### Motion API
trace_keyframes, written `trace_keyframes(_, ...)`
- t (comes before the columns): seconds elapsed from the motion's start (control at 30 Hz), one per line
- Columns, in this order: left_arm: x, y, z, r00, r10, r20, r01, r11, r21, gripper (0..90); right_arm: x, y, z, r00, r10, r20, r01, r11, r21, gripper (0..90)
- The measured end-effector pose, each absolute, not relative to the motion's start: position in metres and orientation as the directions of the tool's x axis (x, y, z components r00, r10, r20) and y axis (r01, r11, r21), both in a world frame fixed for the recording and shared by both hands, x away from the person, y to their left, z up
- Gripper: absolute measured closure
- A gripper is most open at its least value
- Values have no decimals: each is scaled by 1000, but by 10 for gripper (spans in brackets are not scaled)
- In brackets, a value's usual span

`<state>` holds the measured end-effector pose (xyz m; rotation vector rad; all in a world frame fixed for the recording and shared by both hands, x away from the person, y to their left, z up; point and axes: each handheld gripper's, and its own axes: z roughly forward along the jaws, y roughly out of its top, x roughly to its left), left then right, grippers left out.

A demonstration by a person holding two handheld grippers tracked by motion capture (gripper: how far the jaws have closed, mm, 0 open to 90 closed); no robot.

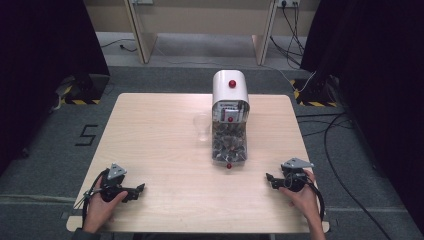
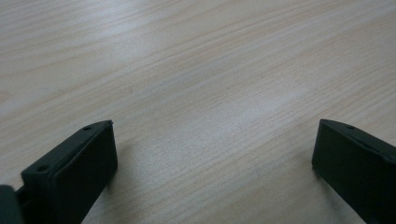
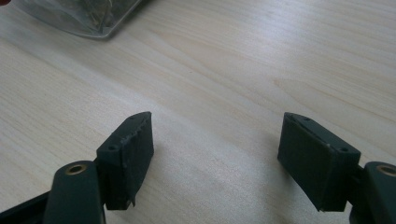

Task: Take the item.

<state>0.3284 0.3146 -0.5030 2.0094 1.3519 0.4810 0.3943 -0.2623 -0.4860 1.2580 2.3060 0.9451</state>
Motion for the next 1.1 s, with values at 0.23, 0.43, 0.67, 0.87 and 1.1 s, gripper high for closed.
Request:
trace_keyframes(0.23,328,315,-503,398,916,-59,673,-248,697,0,394,-262,-486,-545,839,7,603,386,698,273)
trace_keyframes(0.43,328,315,-503,398,915,-58,673,-248,697,0,395,-261,-483,-561,828,-28,591,423,687,291)
trace_keyframes(0.67,328,315,-503,398,916,-59,673,-248,697,0,393,-263,-474,-552,833,-30,569,403,716,333)
trace_keyframes(0.87,328,315,-503,398,916,-59,673,-248,697,0,393,-252,-459,-577,815,-60,505,413,758,360)
trace_keyframes(1.1,328,315,-503,398,916,-59,673,-248,697,0,396,-238,-445,-608,791,-72,466,428,774,366)
